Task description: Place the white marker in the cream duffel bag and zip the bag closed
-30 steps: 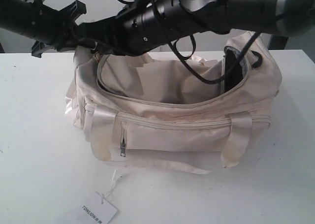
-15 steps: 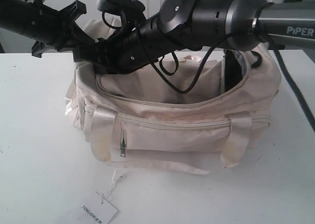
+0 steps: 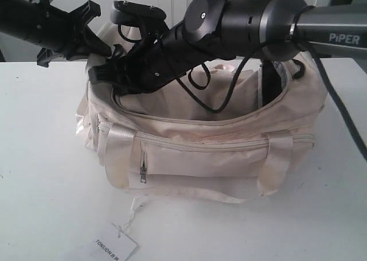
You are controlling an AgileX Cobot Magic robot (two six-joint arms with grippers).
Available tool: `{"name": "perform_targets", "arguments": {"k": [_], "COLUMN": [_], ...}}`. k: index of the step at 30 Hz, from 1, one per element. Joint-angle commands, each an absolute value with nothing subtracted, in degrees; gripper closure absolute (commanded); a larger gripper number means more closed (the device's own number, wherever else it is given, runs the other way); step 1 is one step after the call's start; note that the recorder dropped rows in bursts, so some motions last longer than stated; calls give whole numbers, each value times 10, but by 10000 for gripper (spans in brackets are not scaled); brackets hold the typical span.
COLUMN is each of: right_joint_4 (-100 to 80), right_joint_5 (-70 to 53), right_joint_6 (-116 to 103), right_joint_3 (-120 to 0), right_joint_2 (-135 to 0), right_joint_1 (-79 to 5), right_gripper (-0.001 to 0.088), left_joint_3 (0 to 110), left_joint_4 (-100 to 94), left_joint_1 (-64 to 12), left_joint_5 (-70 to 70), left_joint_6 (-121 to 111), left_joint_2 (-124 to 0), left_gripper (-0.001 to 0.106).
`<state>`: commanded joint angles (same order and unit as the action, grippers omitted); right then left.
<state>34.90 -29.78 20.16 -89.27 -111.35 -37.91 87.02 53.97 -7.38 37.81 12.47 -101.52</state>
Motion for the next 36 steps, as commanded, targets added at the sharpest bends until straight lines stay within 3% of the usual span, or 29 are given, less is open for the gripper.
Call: {"name": "perform_targets", "arguments": {"k": [22,29,33,36], "right_joint_4": [336,126,119,120], "right_joint_5": [-299,-351,-335,-320], "right_joint_6": [126,-94,-113,-122], "right_joint_3": [-902,-952,-966,-966], "right_joint_2": [-1050,-1054,-1054,-1055], "right_joint_1": [-377,-377,-377,-377], "right_gripper": [868,868,867,783], "left_joint_3": [870,870,870,870], "left_joint_4": [540,597,604,604], "left_joint_1": [-74,-74,-74,-74], "left_joint_5": [379,395,405,405], "left_joint_6": [125,122,122,122], "left_joint_2": [-1015,-1015,-1015,-1015], "left_gripper": [1053,1053,1053,1053]}}
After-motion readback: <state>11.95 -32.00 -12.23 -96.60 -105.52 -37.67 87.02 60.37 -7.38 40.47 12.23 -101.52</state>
